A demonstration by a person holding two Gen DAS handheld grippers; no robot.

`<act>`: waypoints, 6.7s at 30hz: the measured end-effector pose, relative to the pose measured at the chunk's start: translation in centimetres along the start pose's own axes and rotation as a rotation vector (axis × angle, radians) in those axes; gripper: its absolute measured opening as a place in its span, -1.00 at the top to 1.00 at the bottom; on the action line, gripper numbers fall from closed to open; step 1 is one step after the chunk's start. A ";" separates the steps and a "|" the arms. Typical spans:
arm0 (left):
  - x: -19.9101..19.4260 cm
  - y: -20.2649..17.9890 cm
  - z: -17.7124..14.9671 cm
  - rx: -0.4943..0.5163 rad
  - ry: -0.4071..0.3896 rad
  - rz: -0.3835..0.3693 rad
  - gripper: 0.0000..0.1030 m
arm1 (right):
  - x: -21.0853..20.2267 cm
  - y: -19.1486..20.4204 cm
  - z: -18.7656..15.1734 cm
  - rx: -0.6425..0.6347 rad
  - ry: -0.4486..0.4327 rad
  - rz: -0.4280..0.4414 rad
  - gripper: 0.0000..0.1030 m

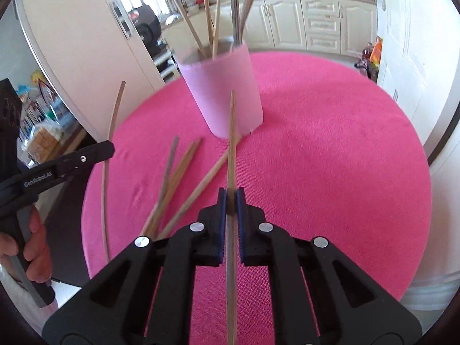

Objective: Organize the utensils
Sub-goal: 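Raise both held chopsticks upright and lower them into the pink cup, then open the left gripper while the right gripper opens above the cup, then move both open grippers back down over the remaining chopsticks, then close the left gripper on a chopstick while the right gripper grasps another, then raise both held chopsticks upright toward the pink cup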

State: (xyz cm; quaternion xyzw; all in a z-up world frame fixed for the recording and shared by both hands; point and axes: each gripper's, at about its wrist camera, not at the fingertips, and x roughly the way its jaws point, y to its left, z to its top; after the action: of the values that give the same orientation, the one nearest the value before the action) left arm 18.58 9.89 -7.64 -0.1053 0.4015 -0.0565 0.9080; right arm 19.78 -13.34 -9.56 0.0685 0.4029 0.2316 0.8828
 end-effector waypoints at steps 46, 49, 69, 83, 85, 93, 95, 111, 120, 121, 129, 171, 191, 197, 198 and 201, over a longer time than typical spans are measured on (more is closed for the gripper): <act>0.8 -6.0 12.5 0.088 -0.628 -0.054 0.89 | -1.7 1.2 11.8 -0.109 -0.878 0.082 0.86; 1.3 -5.9 12.4 0.095 -0.609 -0.048 0.89 | -1.5 1.2 11.7 -0.113 -0.870 0.083 0.86; 1.0 -5.4 11.4 0.083 -0.523 -0.050 0.57 | -1.6 1.0 9.8 -0.116 -0.784 0.046 0.85; -1.0 -5.2 10.1 0.077 -0.522 -0.022 0.26 | -1.7 1.3 8.8 -0.114 -0.723 -0.009 0.84; -1.4 -5.0 9.8 0.073 -0.523 -0.022 0.23 | -1.9 1.4 8.7 -0.111 -0.715 -0.018 0.83; -3.1 -4.5 8.3 0.074 -0.515 -0.014 0.19 | -3.4 1.7 7.7 -0.101 -0.718 -0.046 0.53; -3.6 -4.3 7.9 0.070 -0.511 -0.013 0.19 | -3.9 1.8 7.3 -0.101 -0.716 -0.053 0.53; -3.3 -1.1 2.4 0.002 -0.206 -0.039 0.19 | -5.0 2.6 2.8 -0.072 -0.530 -0.092 0.53; 1.6 -0.7 -0.8 -0.019 0.096 -0.029 0.19 | -1.9 2.5 0.2 -0.014 -0.286 -0.096 0.35; 2.0 -0.8 -1.0 -0.019 0.120 -0.035 0.20 | -1.7 2.5 -0.1 -0.006 -0.266 -0.094 0.16; 5.7 -2.5 -0.9 0.019 0.253 -0.002 0.43 | -0.4 1.6 -0.4 0.031 -0.173 -0.069 0.09; 3.0 1.5 -0.2 -0.027 0.148 0.023 0.88 | 8.3 5.2 0.7 0.000 0.248 -0.133 0.60; 3.2 0.8 -0.2 -0.020 0.147 -0.043 0.88 | 5.5 0.4 -0.4 0.130 0.197 -0.025 0.88; 2.5 -0.5 -0.2 -0.003 0.095 -0.089 0.88 | 2.1 -0.4 -0.6 0.142 0.076 0.076 0.88; 2.3 -0.7 0.0 0.000 0.076 -0.102 0.88 | 1.3 -0.2 -0.5 0.131 0.042 0.092 0.88; 1.4 -1.7 0.4 0.018 0.004 -0.141 0.88 | -0.9 0.4 -0.2 0.093 -0.043 0.130 0.88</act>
State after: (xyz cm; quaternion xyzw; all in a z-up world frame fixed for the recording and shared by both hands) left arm 19.79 8.08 -8.02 -0.1251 0.3942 -0.1239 0.9020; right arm 18.99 -13.39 -8.92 0.1403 0.3891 0.2681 0.8701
